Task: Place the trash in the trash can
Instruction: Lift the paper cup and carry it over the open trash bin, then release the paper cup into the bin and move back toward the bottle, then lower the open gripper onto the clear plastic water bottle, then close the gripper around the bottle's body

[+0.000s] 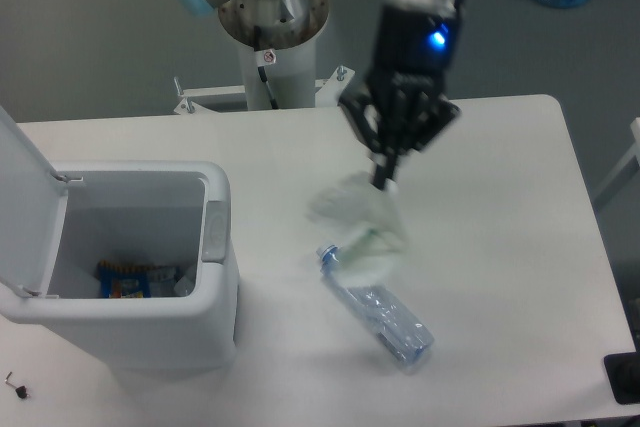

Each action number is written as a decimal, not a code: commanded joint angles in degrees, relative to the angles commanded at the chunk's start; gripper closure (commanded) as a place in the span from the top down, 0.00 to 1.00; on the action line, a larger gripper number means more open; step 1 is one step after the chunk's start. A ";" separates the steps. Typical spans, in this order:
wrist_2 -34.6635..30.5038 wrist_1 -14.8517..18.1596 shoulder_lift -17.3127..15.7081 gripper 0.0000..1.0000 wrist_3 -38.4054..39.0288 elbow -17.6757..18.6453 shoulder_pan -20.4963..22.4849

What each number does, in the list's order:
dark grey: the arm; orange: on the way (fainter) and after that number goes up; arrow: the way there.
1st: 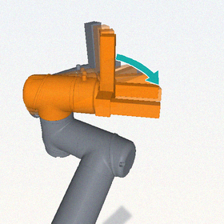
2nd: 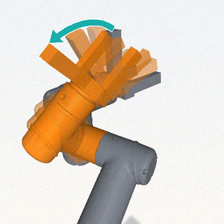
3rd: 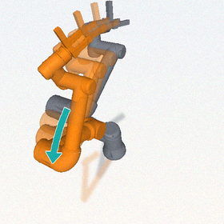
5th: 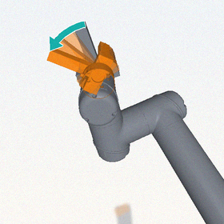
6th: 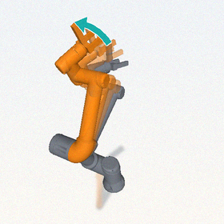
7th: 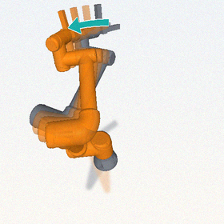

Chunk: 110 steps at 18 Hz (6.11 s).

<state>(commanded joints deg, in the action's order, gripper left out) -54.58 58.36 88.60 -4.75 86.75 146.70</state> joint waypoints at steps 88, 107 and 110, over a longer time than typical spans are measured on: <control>-34.80 -9.93 43.67 0.74 4.40 -6.77 -4.49; -34.89 -9.76 43.23 0.62 4.40 -6.59 -4.49; -34.89 -9.76 43.23 0.60 4.31 -6.50 -4.49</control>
<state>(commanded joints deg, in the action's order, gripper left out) -89.47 48.60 131.84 -0.44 80.24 142.21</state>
